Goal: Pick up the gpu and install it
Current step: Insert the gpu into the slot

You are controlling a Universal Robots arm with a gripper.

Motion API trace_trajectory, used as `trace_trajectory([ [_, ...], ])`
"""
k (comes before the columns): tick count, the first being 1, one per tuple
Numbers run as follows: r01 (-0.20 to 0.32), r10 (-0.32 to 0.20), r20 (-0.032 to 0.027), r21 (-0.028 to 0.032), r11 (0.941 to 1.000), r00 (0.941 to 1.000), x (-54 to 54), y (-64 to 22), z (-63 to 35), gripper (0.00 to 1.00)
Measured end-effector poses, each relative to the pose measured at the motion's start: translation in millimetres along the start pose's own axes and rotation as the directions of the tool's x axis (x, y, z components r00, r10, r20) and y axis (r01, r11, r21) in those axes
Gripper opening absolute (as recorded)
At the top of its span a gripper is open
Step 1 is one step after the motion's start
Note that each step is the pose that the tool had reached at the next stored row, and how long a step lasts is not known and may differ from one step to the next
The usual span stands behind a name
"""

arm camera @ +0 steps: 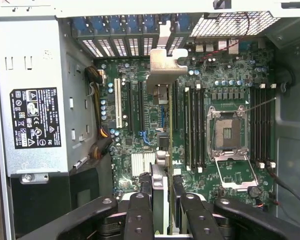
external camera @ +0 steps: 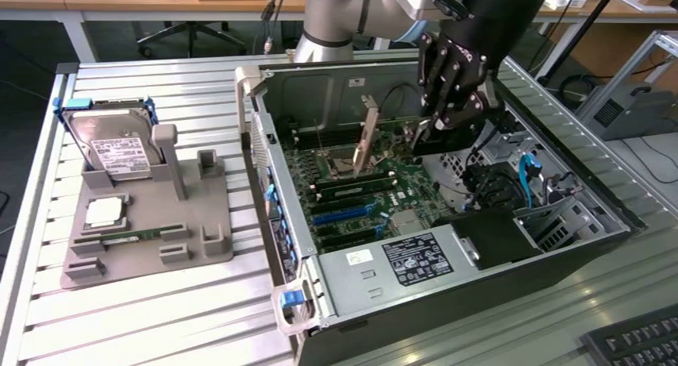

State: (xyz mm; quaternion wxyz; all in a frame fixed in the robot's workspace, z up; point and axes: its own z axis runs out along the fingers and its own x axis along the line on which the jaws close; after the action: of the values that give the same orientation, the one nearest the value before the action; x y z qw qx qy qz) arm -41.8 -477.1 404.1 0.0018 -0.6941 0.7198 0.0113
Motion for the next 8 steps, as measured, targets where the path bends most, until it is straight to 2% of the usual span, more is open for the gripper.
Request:
trace_trajectory([
  [8, 0.000, 0.000, 0.0001, 0.0000, 1.0000, 1.0000, 2.2, 0.0, 0.2, 0.27],
])
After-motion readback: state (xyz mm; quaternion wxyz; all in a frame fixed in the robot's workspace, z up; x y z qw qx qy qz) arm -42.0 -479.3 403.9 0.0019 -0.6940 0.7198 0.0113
